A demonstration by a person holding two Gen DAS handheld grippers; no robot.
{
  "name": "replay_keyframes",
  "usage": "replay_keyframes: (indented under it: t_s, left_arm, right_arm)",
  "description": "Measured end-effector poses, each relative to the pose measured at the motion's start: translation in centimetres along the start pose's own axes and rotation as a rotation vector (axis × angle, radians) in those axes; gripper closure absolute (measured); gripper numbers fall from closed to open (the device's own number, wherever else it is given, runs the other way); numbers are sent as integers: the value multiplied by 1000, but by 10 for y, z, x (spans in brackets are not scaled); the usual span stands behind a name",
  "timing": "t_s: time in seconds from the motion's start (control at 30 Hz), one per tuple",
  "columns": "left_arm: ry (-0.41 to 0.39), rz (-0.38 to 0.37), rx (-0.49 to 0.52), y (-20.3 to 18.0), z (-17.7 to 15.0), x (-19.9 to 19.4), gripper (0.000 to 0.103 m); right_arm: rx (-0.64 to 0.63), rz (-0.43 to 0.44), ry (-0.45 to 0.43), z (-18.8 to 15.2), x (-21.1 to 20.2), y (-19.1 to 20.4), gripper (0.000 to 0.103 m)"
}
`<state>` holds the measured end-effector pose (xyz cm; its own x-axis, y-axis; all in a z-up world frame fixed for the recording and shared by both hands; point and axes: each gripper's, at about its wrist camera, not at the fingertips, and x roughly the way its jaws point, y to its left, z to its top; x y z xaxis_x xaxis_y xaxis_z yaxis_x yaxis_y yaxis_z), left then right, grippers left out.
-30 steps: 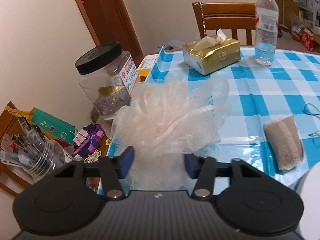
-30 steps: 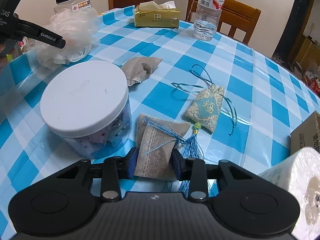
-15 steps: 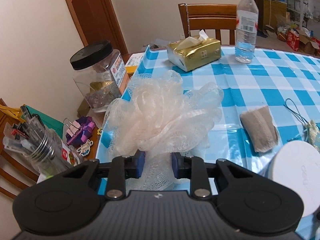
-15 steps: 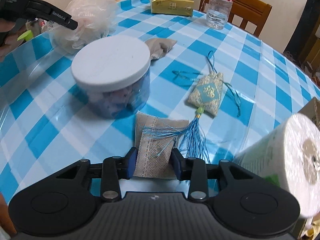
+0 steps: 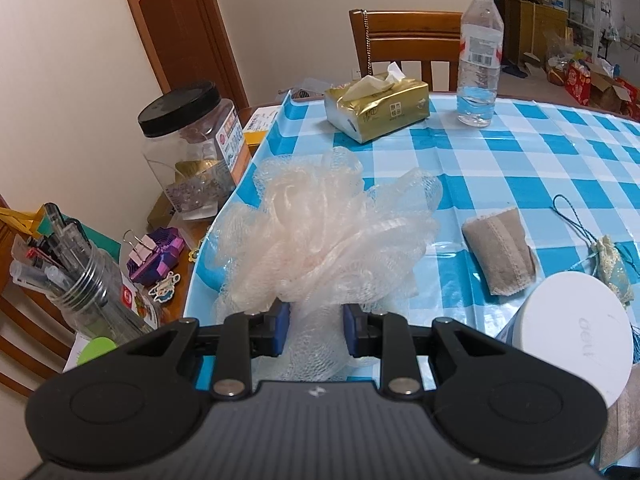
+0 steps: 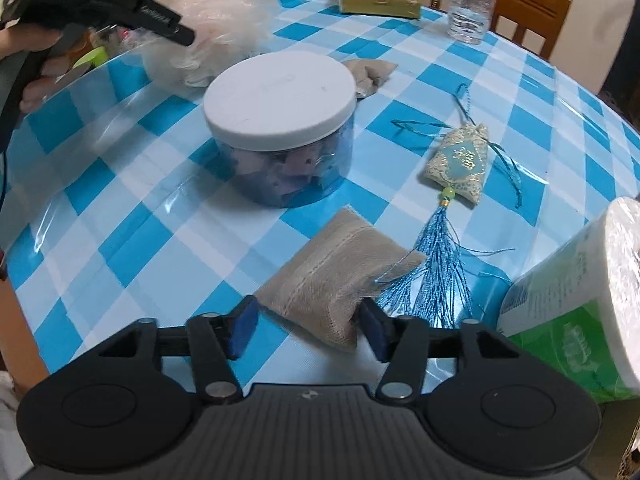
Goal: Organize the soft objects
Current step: 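Grasp the white bath puff with the left gripper while the right gripper grasps the beige pouch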
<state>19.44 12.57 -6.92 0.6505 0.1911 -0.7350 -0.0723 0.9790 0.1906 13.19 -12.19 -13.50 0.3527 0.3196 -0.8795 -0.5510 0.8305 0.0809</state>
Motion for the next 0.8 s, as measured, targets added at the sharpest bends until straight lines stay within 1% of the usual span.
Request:
replay_keyframes:
  t_s: [0.07,0.13,0.23,0.33,0.4,0.43,0.5,0.63,0.7,0.8]
  left_arm:
    - [-1,1,0,0,0,0,77]
    - [-1,2,-2,0,0,-1,77]
    - [-2,3,-4,0,0,0,77]
    - [1,3,-4,0,1,1,77]
    - [2,3,-4,0,1,1,77]
    - [3,3,-4,0,1,1,77]
    - [1,3,-5,0,1,1,77]
    - [0,3,-7,0,1,2,77]
    - [0,2,-8,1,1,2,77]
    - [-1,2,-10,2,2,2,77]
  right_arm:
    - [24,-19,-2,2,2,-2,27]
    - [54,-17,-14,5,5,-7,21]
    - [103,25,-19,12,10,-13,20]
    - [109,53,-44,18,14,-14,19]
    - [104,36,-48,22,18,-12,17]
    - [100,33,-48,24,21,-12,15]
    - [88,49,-47,25,21,-11,14]
    - [25,111,-38,23,18,-4,14]
    - [-6,101,-38,21,17,1,15]
    - [-18,87,-42,22,18,8,15]
